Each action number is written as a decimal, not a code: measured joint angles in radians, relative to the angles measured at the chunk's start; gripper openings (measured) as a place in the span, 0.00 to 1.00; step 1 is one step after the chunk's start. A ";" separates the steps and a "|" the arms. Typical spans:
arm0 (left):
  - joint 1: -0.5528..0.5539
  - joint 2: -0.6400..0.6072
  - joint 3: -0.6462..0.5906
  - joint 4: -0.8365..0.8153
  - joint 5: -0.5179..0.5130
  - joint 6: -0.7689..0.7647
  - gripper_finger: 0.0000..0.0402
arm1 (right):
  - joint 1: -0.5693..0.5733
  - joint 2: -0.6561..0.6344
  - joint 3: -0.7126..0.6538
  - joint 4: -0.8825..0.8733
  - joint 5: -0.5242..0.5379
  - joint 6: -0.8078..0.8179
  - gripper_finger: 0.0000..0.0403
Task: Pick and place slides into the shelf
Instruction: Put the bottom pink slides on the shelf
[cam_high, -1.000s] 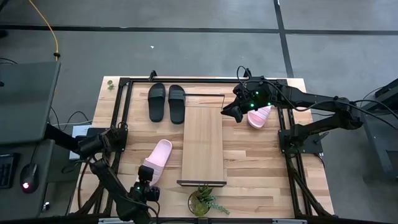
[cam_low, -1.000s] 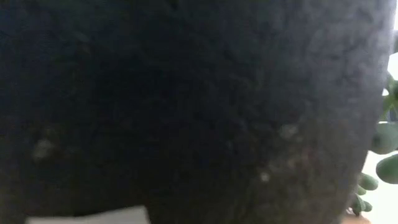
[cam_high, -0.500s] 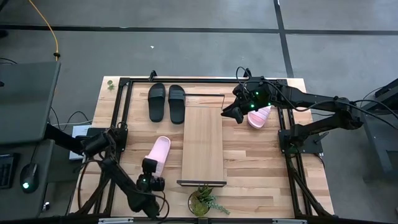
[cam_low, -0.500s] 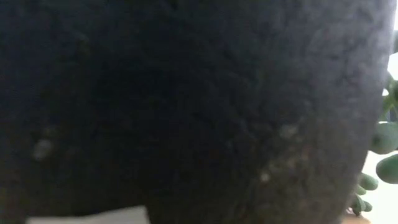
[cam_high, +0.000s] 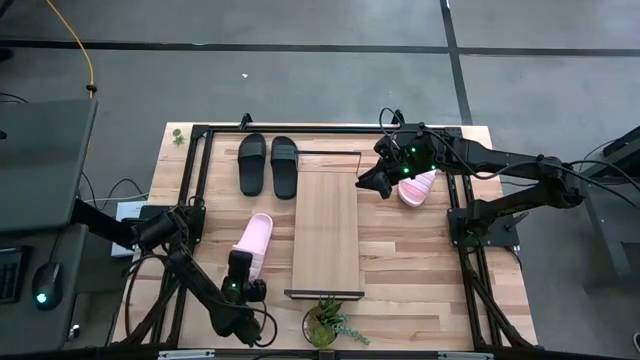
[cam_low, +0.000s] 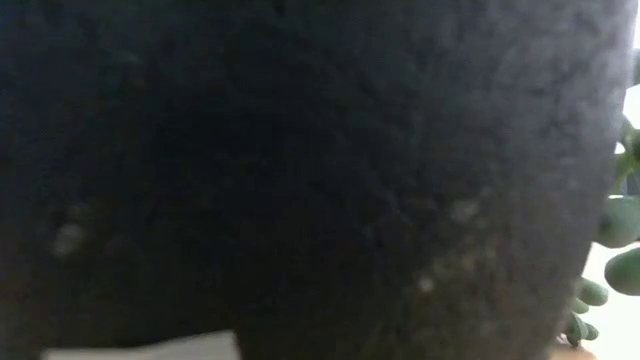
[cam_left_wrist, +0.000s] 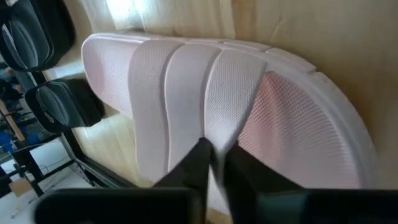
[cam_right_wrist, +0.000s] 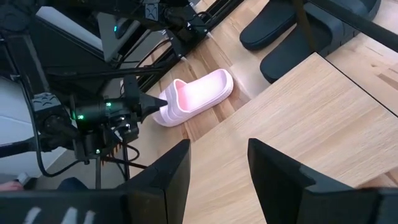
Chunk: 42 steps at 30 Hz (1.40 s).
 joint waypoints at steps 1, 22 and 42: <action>0.000 0.000 0.000 -0.008 0.004 -0.001 0.02 | 0.000 0.000 0.000 0.000 0.000 0.003 0.38; 0.028 -0.135 0.050 -0.115 -0.088 0.002 0.01 | 0.000 0.000 0.000 0.191 -0.128 0.228 0.38; 0.216 -0.353 0.050 -0.114 -0.394 0.218 0.00 | -0.001 0.000 0.000 0.261 -0.181 0.377 0.38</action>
